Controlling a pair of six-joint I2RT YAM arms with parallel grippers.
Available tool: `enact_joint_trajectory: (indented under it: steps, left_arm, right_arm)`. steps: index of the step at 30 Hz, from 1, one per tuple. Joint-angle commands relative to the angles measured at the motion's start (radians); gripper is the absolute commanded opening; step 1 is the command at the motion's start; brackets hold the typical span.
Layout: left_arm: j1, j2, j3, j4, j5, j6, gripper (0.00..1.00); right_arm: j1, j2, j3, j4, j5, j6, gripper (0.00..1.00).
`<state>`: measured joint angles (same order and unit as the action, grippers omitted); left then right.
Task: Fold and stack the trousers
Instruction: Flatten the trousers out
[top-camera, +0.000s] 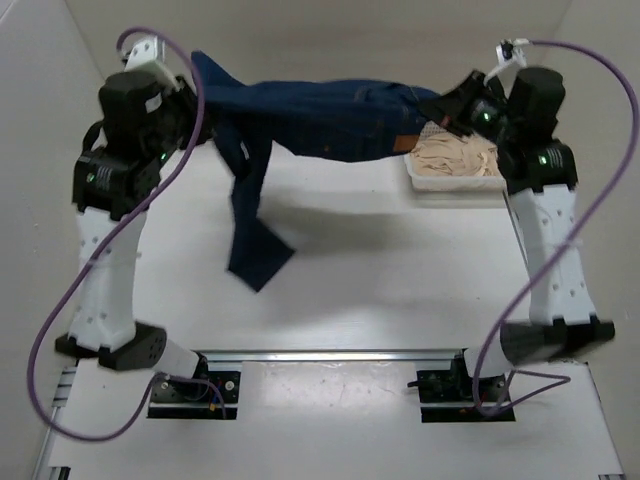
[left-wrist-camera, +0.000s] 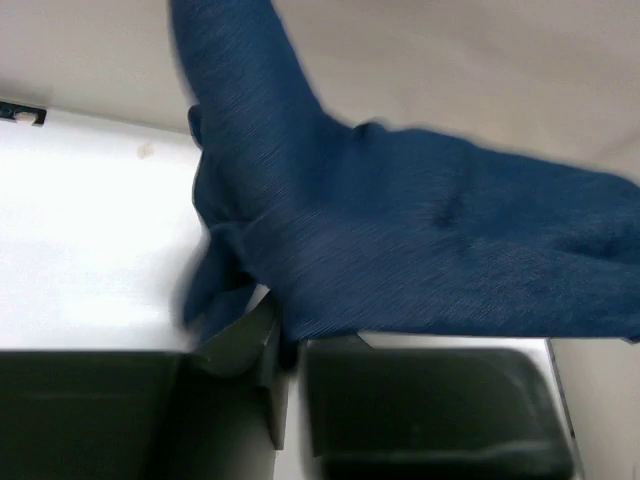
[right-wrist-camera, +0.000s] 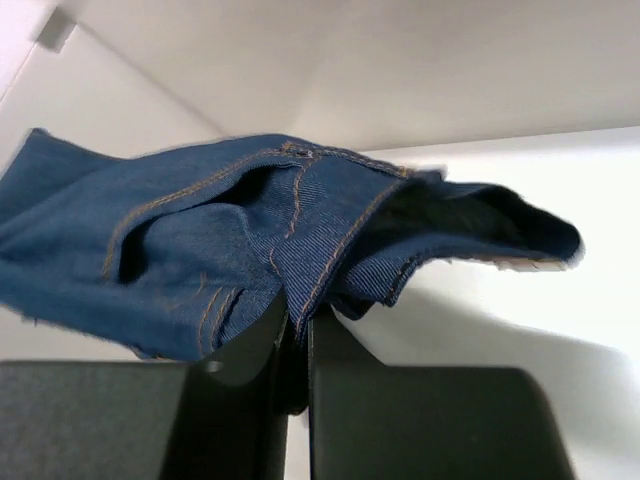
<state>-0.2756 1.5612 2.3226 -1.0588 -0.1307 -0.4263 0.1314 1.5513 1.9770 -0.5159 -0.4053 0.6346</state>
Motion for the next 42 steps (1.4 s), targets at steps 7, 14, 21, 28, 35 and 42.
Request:
enact_joint_trajectory:
  steps: [7,14,21,28,35,42]
  left_arm:
    - [0.021,-0.292,-0.718,-0.050,0.002,0.060,0.93]
    - [0.053,-0.414,-0.942,-0.041,-0.009,0.012,0.22]
    - [0.225,-0.277,-1.086,0.038,0.055,-0.049,0.95]
    - [0.391,-0.063,-1.214,0.197,0.240,-0.098,0.99]
    - [0.473,0.083,-1.126,0.235,0.180,-0.120,0.99]
    - [0.500,0.240,-1.056,0.258,0.161,-0.143,0.81]
  right_arm:
    - [-0.061,-0.472,-0.783,-0.099,0.460,-0.108,0.00]
    - [-0.125,-0.648,-1.026,-0.208,0.655,-0.075,1.00]
    - [-0.125,-0.646,-1.063,-0.210,0.488,0.000,0.71]
    - [-0.182,-0.672,-1.346,-0.142,0.145,0.092,0.88]
    - [-0.240,-0.680,-1.463,-0.096,0.152,0.116,1.00]
    - [-0.418,-0.400,-1.506,0.152,0.120,0.019,0.91]
